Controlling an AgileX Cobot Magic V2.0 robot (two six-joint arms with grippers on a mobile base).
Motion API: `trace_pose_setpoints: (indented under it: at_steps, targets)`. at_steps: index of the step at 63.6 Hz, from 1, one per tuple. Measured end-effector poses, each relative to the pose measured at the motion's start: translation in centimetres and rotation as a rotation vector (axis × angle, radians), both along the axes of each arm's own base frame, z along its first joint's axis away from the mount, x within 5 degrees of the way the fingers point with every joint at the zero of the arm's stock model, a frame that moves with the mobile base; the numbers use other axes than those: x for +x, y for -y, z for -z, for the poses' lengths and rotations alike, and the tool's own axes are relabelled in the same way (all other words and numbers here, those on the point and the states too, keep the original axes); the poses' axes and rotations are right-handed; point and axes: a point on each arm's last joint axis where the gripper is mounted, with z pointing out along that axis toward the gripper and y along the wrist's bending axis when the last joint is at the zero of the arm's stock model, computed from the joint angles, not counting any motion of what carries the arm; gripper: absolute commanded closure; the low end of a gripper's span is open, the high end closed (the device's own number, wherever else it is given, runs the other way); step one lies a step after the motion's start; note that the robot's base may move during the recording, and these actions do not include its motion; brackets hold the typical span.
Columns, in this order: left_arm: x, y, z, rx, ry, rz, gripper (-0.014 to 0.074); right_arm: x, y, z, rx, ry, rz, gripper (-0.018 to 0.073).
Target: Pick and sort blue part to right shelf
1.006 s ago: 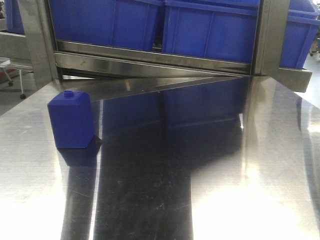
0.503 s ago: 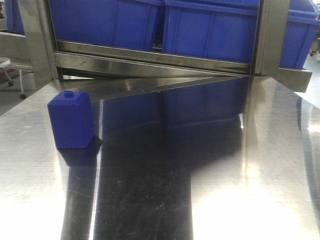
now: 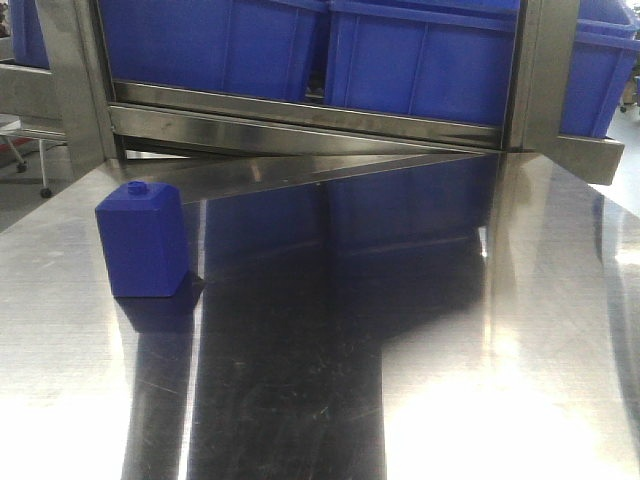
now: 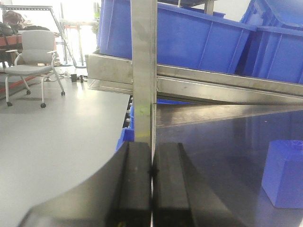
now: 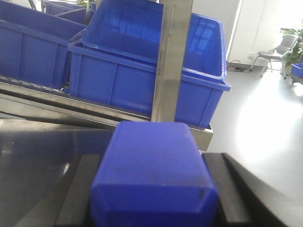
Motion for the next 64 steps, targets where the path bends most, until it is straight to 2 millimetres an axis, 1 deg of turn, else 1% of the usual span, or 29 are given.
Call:
trace_pose_setpoints:
  at_steps: [8, 15, 17, 22, 27, 32, 39, 47, 49, 54, 56, 59, 62, 64]
  targets:
    - [0.0, 0.0, 0.0, -0.054, -0.009, 0.005, 0.0461, 0.0, 0.0, 0.0, 0.000, 0.000, 0.000, 0.0160]
    - [-0.2, 0.2, -0.3, -0.089, -0.076, 0.020, 0.0461, 0.0, 0.0, 0.0, 0.000, 0.000, 0.000, 0.0160]
    - [-0.3, 0.2, -0.7, -0.098, -0.084, 0.023, 0.0461, 0.0, 0.0, 0.0, 0.000, 0.000, 0.000, 0.0160]
    - [-0.7, 0.2, -2.6, -0.146, -0.068, 0.026, 0.0461, 0.0, 0.0, 0.0, 0.000, 0.000, 0.000, 0.0160]
    - [-0.6, 0.1, -4.5, -0.113, -0.051, 0.010, 0.0461, 0.0, 0.0, 0.0, 0.000, 0.000, 0.000, 0.0160]
    - [-0.3, 0.0, -5.7, -0.086, -0.061, 0.000, 0.0461, 0.0, 0.0, 0.0, 0.000, 0.000, 0.000, 0.0160]
    - [0.7, 0.0, -6.6, -0.067, -0.107, -0.007, 0.0461, 0.0, 0.0, 0.0, 0.000, 0.000, 0.000, 0.0160]
    - [1.9, -0.1, -7.0, -0.042, -0.169, -0.014, 0.0446, 0.0, 0.0, 0.0, 0.000, 0.000, 0.000, 0.0160]
    - [2.2, -0.1, -7.0, -0.030, -0.184, -0.012, 0.0426, 0.0, 0.0, 0.0, 0.000, 0.000, 0.000, 0.0160]
    - [3.0, 0.1, -7.2, -0.008, -0.224, 0.006, 0.0325, 0.0, 0.0, 0.0, 0.000, 0.000, 0.000, 0.0160]
    - [3.3, 0.3, -7.2, -0.003, -0.244, 0.021, 0.0267, 0.0, 0.0, 0.0, 0.000, 0.000, 0.000, 0.0160]
    - [3.8, 0.5, -7.4, 0.007, -0.270, 0.047, 0.0133, 0.0, 0.0, 0.0, 0.000, 0.000, 0.000, 0.0160]
    - [4.4, 0.9, -7.5, 0.019, -0.299, 0.078, 0.0025, 0.0, 0.0, 0.0, 0.000, 0.000, 0.000, 0.0160]
    - [4.7, 1.1, -7.5, 0.032, -0.314, 0.096, -0.0024, 0.0, 0.0, 0.0, 0.000, 0.000, 0.000, 0.0160]
